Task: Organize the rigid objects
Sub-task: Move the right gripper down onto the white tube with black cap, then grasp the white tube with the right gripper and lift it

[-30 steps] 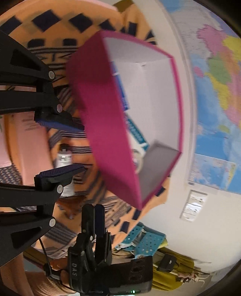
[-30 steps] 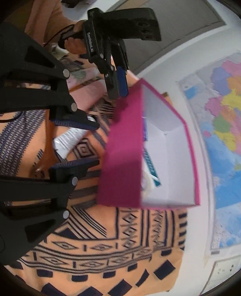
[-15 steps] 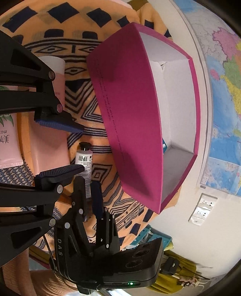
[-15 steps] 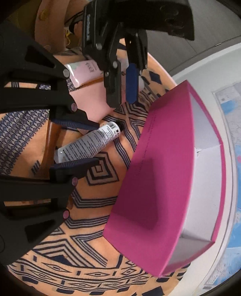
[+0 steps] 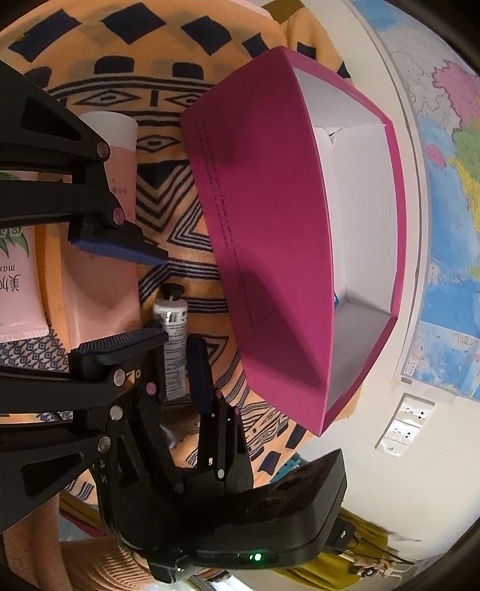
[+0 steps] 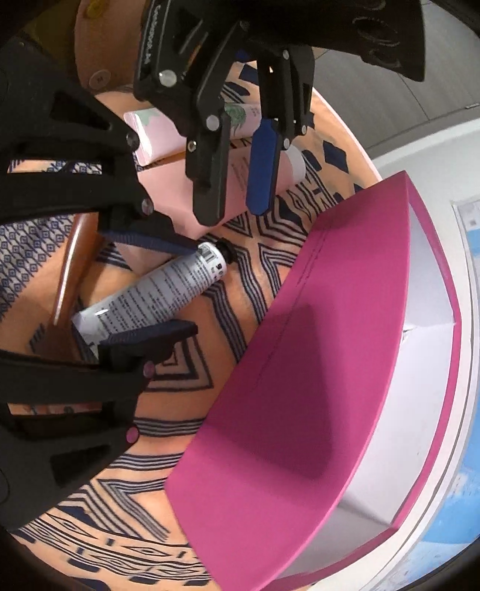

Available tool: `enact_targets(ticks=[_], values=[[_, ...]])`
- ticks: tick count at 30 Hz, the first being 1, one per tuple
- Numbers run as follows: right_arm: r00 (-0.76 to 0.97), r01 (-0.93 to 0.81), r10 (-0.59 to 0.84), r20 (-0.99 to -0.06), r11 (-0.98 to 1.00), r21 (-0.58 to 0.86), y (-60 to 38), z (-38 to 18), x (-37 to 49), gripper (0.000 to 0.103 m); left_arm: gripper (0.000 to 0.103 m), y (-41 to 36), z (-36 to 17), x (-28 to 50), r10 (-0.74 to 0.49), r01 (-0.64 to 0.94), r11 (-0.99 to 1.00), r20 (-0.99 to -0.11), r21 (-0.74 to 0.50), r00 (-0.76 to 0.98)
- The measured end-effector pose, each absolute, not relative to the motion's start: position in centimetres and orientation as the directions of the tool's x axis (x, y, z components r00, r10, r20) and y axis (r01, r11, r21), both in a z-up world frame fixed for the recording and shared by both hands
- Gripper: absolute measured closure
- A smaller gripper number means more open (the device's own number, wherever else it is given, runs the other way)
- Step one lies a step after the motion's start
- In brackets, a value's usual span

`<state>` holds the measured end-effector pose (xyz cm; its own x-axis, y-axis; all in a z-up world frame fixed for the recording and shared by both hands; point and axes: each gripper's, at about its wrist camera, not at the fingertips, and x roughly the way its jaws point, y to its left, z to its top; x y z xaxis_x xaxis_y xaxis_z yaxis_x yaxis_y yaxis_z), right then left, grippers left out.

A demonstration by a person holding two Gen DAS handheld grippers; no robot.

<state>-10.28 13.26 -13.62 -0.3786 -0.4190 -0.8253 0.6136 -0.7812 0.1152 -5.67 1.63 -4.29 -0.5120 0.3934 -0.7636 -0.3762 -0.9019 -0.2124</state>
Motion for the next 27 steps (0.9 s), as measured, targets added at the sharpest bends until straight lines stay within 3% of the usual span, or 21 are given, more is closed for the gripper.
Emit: enact_targets(ticks=[4,9,27], values=[[-0.371,0.618,-0.409,-0.834,-0.779,0.108,12.9,-14.0,-10.9,0.064,0.067,1.4,-4.4,-5.4,0.390,-0.370,-0.904,-0.766,-0.214,-0.511],[-0.389,0.608,-0.408,-0.826,-0.787,0.102,13.3,-13.8,-10.8,0.074,0.067,1.2,-4.3,-5.3,0.398,-0.366,-0.903,-0.763,-0.226,-0.510],[-0.499,0.492,-0.538,-0.679,-0.821,0.289,20.3,-8.7,-8.6,0.077,0.067,5.7,-3.6,-4.9,0.535,-0.508,-0.808,-0.730,-0.297,-0.424]])
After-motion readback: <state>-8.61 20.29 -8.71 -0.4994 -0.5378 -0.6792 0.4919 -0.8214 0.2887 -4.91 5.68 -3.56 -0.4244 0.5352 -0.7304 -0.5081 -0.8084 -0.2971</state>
